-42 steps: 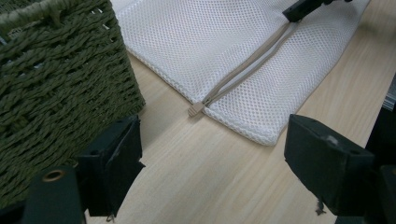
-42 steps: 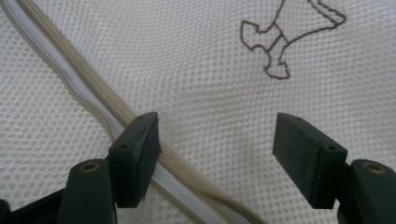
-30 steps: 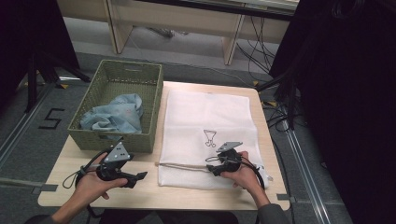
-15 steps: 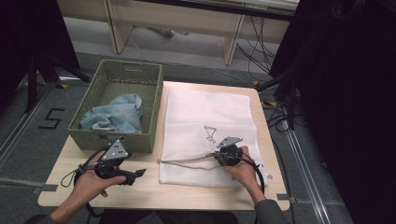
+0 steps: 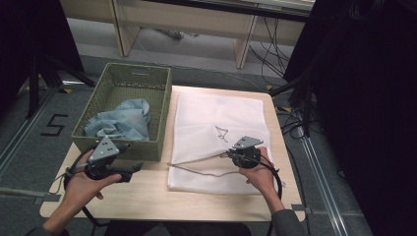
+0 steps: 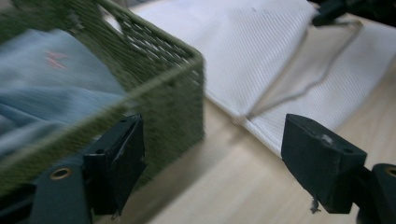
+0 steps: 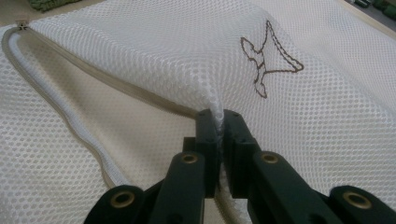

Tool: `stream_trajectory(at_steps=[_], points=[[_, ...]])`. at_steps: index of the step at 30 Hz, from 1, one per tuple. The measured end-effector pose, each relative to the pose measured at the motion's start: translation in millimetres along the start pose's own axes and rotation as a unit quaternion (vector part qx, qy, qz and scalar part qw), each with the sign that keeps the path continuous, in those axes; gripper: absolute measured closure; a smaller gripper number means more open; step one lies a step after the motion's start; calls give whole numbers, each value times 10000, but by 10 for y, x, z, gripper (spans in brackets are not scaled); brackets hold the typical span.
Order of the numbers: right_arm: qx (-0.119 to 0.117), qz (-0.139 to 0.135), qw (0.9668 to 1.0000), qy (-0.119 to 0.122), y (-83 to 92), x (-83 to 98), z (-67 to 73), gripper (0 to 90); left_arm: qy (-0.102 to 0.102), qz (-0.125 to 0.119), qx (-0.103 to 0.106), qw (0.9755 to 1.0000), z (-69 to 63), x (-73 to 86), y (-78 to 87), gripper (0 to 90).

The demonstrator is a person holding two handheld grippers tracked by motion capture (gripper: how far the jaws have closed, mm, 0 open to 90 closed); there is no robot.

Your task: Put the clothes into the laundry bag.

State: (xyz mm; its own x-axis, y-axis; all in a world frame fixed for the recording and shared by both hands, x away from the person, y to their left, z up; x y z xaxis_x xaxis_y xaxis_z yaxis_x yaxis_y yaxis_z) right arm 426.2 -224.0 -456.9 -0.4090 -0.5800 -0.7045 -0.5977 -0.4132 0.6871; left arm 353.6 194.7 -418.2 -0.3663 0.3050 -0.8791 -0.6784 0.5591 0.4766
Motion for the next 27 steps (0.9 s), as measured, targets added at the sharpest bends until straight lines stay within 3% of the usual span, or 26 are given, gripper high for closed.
stream_trajectory(at_steps=[3,5,8,11,13,15,18,22,24,25,27], points=[[27,-56,10000,19,17,-21,-2,862,156,-157,-232,9995,228,-119,129,190],[30,-74,10000,-33,26,-14,-4,861,281,-14,-148,9995,427,-199,181,164],[36,-87,9999,-60,18,-19,-12,861,521,-1,-395,9979,771,-325,167,140],[-4,-75,10000,-35,15,-15,-10,858,722,255,-89,9970,1058,-415,-15,147],[-10,-58,10000,-32,12,-8,-13,858,752,525,-35,9958,1235,-452,-188,147],[-12,-73,9999,-80,2,-6,-7,857,795,784,-88,9937,1327,-506,-315,147],[-11,-60,10000,7,1,9,-21,857,669,1103,-69,9916,1444,-583,-521,148],[-35,-43,10000,21,8,9,-30,856,930,1124,10,9893,1537,-617,-784,148],[-50,-102,9999,7,5,21,-29,854,1075,1260,-5,9862,1545,-624,-885,148],[-50,-102,9999,7,5,21,-29,854,1107,1395,-11,9840,1546,-630,-921,148],[-35,-119,9999,-19,6,17,-39,854,995,1475,-72,9840,1536,-625,-1012,149]])
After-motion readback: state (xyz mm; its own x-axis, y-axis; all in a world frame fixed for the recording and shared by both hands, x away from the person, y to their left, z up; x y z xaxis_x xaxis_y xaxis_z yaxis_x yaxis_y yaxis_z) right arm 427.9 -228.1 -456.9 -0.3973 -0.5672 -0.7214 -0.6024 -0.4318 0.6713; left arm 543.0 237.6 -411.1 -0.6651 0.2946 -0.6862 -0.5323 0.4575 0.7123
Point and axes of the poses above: each handheld gripper's, and its own axes: y roughly backward along the jaws, x roughly out of its underside, z roughly to its left, the point moved 1 cm from there along -y, roughly forward along the jaws
